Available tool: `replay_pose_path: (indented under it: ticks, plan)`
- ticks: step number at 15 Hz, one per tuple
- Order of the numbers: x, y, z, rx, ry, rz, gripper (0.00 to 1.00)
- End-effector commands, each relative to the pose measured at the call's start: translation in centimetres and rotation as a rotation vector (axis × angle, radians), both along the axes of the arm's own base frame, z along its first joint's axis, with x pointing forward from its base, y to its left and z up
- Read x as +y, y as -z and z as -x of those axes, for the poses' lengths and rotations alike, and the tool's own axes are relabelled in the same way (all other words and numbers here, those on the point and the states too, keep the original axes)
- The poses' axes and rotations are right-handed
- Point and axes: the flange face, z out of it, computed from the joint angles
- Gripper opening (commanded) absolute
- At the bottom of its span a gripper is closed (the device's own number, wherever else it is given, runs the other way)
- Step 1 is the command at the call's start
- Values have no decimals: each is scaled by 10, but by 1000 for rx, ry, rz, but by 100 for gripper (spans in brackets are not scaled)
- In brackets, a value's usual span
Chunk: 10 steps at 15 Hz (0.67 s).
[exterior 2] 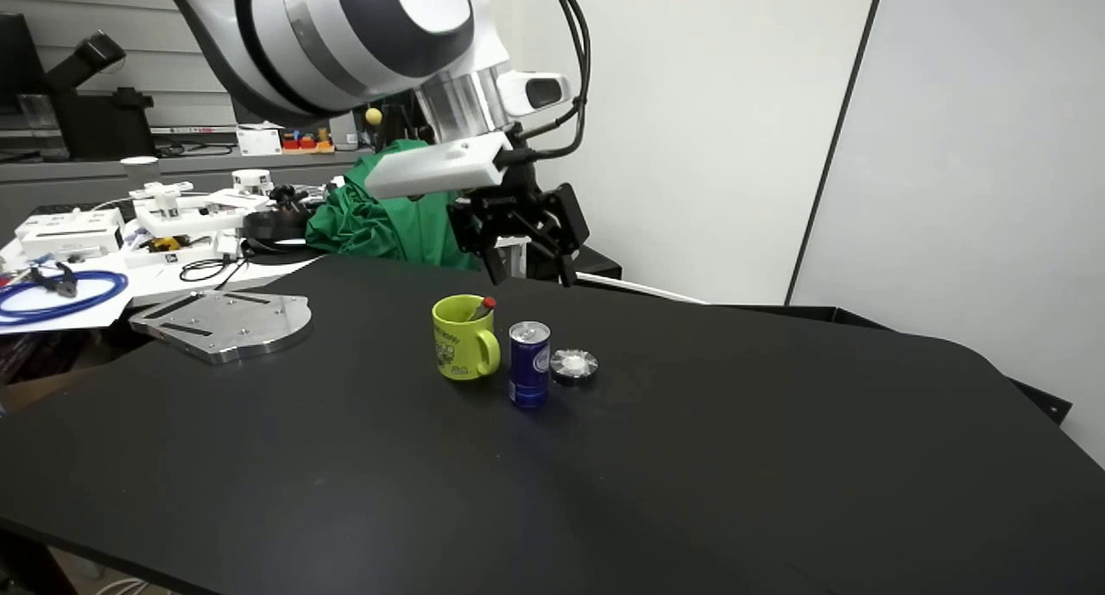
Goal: Put the marker in the mug
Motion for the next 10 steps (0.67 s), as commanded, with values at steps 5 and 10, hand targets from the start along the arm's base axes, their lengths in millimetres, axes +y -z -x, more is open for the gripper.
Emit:
replay_pose_path:
  ticks: [5, 10]
  plan:
    - [2, -14, 16, 140, -319, -186, 100]
    - [14, -8, 20, 244, -401, -207, 100]
